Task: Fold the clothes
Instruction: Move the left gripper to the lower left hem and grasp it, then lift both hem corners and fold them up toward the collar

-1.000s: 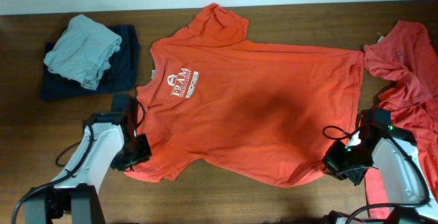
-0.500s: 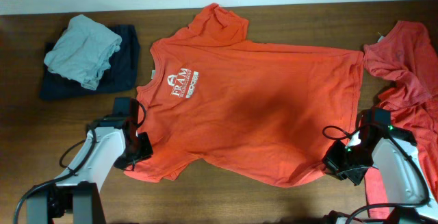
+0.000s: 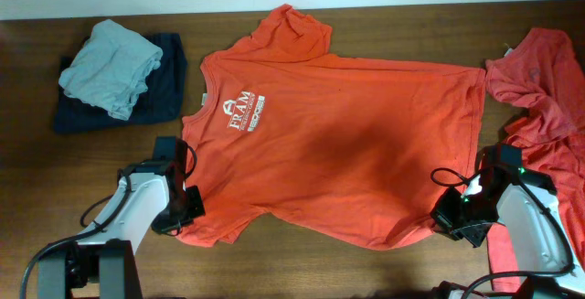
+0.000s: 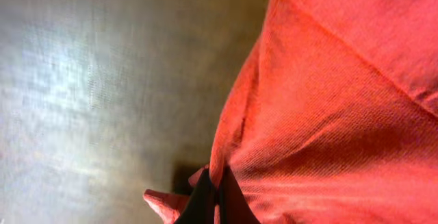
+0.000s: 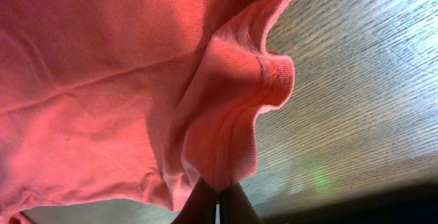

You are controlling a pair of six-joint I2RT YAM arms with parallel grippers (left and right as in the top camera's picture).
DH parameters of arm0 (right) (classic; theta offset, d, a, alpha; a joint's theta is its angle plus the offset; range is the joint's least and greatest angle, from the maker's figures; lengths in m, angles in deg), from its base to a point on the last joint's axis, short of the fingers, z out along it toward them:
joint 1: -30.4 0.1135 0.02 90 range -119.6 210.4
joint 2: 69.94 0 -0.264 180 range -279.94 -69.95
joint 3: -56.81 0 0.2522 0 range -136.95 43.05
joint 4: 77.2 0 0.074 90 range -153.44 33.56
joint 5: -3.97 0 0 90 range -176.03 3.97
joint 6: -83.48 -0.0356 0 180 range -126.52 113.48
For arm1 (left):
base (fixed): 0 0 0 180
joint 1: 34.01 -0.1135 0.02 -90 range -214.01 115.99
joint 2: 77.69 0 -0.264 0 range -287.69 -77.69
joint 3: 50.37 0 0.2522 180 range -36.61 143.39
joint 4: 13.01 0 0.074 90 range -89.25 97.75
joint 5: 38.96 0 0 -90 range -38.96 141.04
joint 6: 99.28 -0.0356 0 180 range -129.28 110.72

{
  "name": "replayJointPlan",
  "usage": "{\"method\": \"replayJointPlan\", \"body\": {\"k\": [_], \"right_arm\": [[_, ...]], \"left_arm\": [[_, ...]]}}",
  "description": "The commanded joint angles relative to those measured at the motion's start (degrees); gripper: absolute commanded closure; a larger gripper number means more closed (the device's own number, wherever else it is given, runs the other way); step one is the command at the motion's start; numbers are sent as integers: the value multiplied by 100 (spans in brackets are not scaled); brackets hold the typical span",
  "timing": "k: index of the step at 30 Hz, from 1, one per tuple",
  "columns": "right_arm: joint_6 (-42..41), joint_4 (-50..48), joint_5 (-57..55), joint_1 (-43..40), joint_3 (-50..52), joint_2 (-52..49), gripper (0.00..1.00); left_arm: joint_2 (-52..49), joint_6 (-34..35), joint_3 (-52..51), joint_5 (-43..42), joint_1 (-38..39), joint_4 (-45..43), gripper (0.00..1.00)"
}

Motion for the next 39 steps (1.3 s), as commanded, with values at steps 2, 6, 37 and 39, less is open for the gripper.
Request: {"method": "replayJointPlan", "body": {"k": [2,6,37,39], "right_arm": [[17,11,35,42,-52,-9,96],[17,138,35,42,-92,-9,96],[-188,621,-201,35,-1921,-11,96],[-199,496,-382,35,-1980,-11,96]], "left_arm": [[-50,-28,175,68,-20,516,100],[-50,-28,710,66,-20,911,99],[-57,-26,2621,-1425,-20,-1449,99],[-83,-26,2621,-1425,-20,-1593,99]]}}
